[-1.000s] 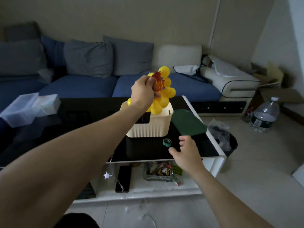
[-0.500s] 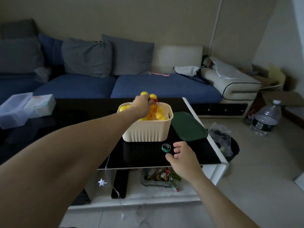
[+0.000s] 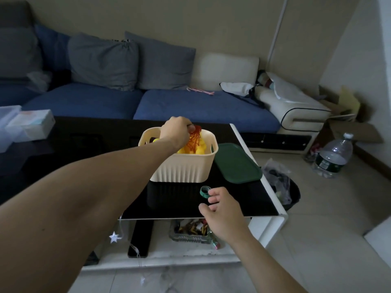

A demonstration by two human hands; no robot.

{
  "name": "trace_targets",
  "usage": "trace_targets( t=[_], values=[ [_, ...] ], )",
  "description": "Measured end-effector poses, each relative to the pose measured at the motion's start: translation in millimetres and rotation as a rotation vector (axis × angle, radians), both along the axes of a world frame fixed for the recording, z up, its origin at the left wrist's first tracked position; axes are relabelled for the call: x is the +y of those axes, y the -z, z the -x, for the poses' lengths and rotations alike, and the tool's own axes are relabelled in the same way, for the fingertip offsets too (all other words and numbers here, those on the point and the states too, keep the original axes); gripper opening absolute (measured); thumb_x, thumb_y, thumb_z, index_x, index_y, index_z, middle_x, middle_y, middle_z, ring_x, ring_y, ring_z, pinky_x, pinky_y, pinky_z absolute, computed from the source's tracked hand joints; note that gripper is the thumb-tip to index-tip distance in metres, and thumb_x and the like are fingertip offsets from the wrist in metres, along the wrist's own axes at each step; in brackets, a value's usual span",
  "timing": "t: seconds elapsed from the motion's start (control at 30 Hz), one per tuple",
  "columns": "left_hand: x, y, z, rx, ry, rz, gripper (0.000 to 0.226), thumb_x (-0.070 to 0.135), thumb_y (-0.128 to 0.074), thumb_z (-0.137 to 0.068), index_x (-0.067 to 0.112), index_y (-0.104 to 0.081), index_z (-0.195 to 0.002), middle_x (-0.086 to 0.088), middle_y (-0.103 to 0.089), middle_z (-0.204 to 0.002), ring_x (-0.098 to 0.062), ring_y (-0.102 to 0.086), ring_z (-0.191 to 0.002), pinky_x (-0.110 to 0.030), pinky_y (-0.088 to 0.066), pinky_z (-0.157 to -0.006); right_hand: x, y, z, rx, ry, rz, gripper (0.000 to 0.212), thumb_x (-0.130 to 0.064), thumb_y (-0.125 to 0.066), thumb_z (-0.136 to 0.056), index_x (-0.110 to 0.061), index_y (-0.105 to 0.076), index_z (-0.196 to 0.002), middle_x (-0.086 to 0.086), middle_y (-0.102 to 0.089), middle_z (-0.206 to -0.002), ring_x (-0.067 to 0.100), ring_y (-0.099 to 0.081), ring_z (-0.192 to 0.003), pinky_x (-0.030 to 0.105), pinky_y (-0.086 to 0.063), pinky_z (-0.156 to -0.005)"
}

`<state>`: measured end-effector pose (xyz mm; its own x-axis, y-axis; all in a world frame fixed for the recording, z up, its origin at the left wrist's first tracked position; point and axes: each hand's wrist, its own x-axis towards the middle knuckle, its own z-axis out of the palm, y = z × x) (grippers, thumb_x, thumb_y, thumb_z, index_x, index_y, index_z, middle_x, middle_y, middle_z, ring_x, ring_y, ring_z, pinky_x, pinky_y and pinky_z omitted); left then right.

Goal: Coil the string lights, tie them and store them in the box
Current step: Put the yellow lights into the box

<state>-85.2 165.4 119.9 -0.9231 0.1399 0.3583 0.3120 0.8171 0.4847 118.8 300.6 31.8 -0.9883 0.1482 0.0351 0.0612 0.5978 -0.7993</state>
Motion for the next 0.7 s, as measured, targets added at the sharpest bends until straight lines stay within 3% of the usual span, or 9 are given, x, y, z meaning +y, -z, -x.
trace_targets(
  t=[0.1,0.23,0.33,0.4,0.5,0.57,0.63,0.7],
  values=[
    [12,-3,0,0.012,0.027,0.039,0.021,0.032,-0.057,-0.099,0.022,-0.072,-0.108,-0.001,-0.068,-0.103,-0.019,-0.064,-0.087,-0.038,-0.056,-0.080,-1,1,2,-0.002,-0.021,0.012,0.044,-0.029,-0.065,-0.094,-0.021,-0.048,-0.134,-0.006,-0.056,-0.120,0.004,-0.060,-0.096,0.013,-0.050,-0.076],
    [20,0,-2,-0.203,0.036,0.399,0.043,0.041,-0.062,-0.094,0.010,-0.065,-0.123,-0.010,-0.053,-0.126,-0.024,-0.062,-0.095,-0.036,-0.051,-0.082,0,3,0,-0.024,-0.041,0.008,0.045,-0.031,-0.065,-0.094,-0.022,-0.048,-0.135,-0.006,-0.055,-0.122,0.003,-0.060,-0.097,0.012,-0.048,-0.076],
    [16,7,1,-0.302,0.097,0.519,0.045,0.042,-0.059,-0.095,0.005,-0.063,-0.120,-0.009,-0.064,-0.107,-0.022,-0.059,-0.089,-0.033,-0.046,-0.079,1,3,-3,-0.048,-0.060,-0.002,0.047,-0.032,-0.065,-0.094,-0.023,-0.047,-0.136,-0.007,-0.053,-0.123,0.004,-0.060,-0.098,0.014,-0.049,-0.079],
    [14,7,1,-0.355,0.114,0.552,0.048,0.045,-0.055,-0.097,0.004,-0.061,-0.122,-0.008,-0.062,-0.105,-0.023,-0.055,-0.094,-0.033,-0.042,-0.083,1,3,-5,-0.064,-0.084,-0.012,0.047,-0.034,-0.065,-0.094,-0.024,-0.046,-0.136,-0.008,-0.053,-0.124,0.004,-0.060,-0.098,0.013,-0.048,-0.079],
    [9,-1,-6,-0.480,0.138,0.449,0.065,0.057,-0.030,-0.102,0.005,-0.056,-0.130,-0.011,-0.058,-0.123,-0.029,-0.053,-0.114,-0.038,-0.036,-0.099,2,1,-8,-0.087,-0.108,-0.019,0.046,-0.035,-0.065,-0.094,-0.025,-0.047,-0.135,-0.008,-0.053,-0.123,0.002,-0.060,-0.096,0.011,-0.045,-0.072],
    [3,-10,-18,-0.439,0.173,0.358,0.063,0.051,-0.025,-0.104,0.004,-0.059,-0.128,-0.012,-0.059,-0.129,-0.030,-0.054,-0.119,-0.040,-0.036,-0.101,2,0,-10,-0.099,-0.114,0.003,0.045,-0.034,-0.065,-0.093,-0.024,-0.048,-0.134,-0.009,-0.054,-0.122,0.002,-0.061,-0.094,0.010,-0.045,-0.071],
    [-8,-13,-32,-0.264,0.183,0.258,0.048,0.038,-0.032,-0.105,0.005,-0.067,-0.108,-0.011,-0.066,-0.108,-0.028,-0.061,-0.100,-0.035,-0.045,-0.080,2,-3,-11,-0.107,-0.122,0.025,0.044,-0.034,-0.066,-0.093,-0.024,-0.050,-0.133,-0.009,-0.054,-0.121,0.003,-0.062,-0.093,0.011,-0.045,-0.071],
    [-24,-6,-49,-0.006,0.111,0.054,0.032,0.028,-0.042,-0.102,0.007,-0.065,-0.090,-0.007,-0.063,-0.090,-0.023,-0.060,-0.080,-0.030,-0.040,-0.061,2,-5,-11,-0.106,-0.121,0.042,0.042,-0.032,-0.066,-0.093,-0.023,-0.051,-0.131,-0.008,-0.055,-0.121,0.003,-0.061,-0.093,0.011,-0.045,-0.072]
  ],
)
